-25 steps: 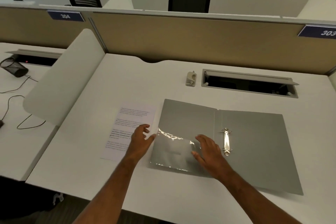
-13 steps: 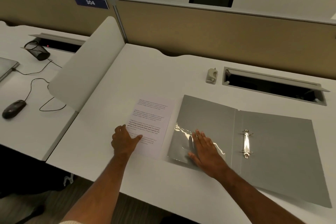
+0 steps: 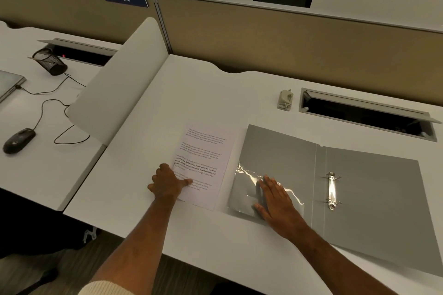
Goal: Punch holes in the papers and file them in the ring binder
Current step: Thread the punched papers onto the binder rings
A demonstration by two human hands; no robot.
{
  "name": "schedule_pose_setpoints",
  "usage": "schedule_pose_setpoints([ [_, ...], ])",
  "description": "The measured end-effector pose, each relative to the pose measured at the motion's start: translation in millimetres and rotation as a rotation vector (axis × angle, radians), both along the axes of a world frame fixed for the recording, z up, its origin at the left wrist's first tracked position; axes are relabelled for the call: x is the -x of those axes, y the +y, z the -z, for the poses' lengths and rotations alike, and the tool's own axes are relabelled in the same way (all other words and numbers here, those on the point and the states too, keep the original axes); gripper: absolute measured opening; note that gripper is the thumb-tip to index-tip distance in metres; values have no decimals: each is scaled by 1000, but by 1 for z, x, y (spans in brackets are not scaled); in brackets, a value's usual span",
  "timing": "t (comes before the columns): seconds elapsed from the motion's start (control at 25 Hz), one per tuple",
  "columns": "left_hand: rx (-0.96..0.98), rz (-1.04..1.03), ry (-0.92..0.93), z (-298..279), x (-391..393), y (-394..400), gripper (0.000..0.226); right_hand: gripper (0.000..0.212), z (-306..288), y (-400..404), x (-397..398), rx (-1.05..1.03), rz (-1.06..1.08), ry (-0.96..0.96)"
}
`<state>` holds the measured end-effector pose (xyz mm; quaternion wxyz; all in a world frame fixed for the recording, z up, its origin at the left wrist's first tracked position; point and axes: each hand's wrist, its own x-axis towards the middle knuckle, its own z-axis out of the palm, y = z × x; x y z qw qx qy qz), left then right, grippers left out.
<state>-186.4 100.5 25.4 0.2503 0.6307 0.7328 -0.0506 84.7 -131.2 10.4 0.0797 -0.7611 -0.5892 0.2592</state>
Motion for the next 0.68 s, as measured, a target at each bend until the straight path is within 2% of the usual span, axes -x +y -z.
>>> schedule_pose_setpoints([
  [0.12, 22, 10, -41, 1, 1, 4, 95, 92, -1, -1, -1, 2, 19, 8],
  [0.28, 79, 11, -198, -3, 3, 7, 81, 98, -2, -3, -2, -6, 33, 17],
  [0.48, 110, 11, -328, -13, -2, 2, 68, 93, -5, -4, -6, -17, 40, 12],
  [0.6, 123, 46, -387, -22, -5, 0, 60, 75, -8, -7, -9, -35, 58, 14],
  [0.68, 125, 50, -442, -35, -10, -1, 56, 76, -13, -9, -10, -55, 74, 35],
])
